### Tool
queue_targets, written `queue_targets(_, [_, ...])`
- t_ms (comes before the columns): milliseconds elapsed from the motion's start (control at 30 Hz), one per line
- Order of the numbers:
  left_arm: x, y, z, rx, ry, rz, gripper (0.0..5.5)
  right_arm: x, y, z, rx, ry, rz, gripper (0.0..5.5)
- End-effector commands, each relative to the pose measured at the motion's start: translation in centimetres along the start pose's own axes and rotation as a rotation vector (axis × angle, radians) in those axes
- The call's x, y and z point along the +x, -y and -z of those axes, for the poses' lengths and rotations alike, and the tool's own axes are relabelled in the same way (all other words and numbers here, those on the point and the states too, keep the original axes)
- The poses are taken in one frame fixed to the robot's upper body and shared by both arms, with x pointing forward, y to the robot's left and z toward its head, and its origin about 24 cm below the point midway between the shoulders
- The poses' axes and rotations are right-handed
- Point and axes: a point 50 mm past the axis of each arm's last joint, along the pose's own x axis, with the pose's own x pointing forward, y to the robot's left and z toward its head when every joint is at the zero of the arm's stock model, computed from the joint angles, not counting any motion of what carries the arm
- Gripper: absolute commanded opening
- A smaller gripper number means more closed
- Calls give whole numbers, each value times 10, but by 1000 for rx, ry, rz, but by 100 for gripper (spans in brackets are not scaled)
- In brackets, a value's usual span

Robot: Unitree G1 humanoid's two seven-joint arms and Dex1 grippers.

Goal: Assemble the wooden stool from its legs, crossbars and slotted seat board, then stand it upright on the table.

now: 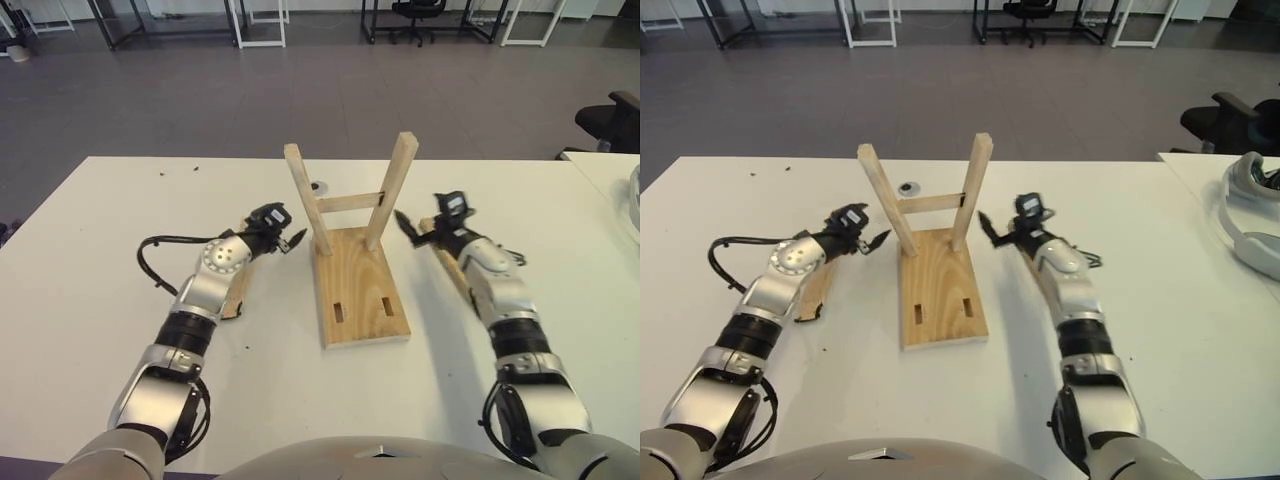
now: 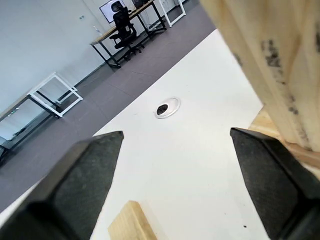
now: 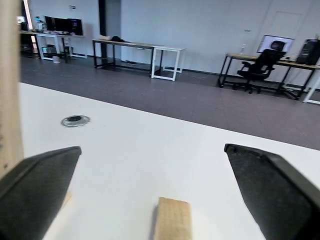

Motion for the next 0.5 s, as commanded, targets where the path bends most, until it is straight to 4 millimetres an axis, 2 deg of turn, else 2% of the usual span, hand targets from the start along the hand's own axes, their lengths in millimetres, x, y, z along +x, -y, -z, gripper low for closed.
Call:
queue_targets(33, [-30, 14, -5, -215, 60, 14, 394, -48, 54, 22, -19, -162, 143, 536])
queue_targets(100, [-41, 24, -4, -323, 72, 22, 394, -62, 67, 37, 7, -237, 175, 536])
queue_targets(167, [-48, 31, -3, -386, 69, 27, 394, -69, 68, 45, 59, -251, 169, 536])
queue_targets(300, [-52, 43, 1, -394, 27, 44, 394, -76, 63, 62, 55, -315, 116, 536])
queue_targets(500, [-51, 43, 3, -397, 7, 45, 394, -79, 52, 75, 25, -352, 64, 536])
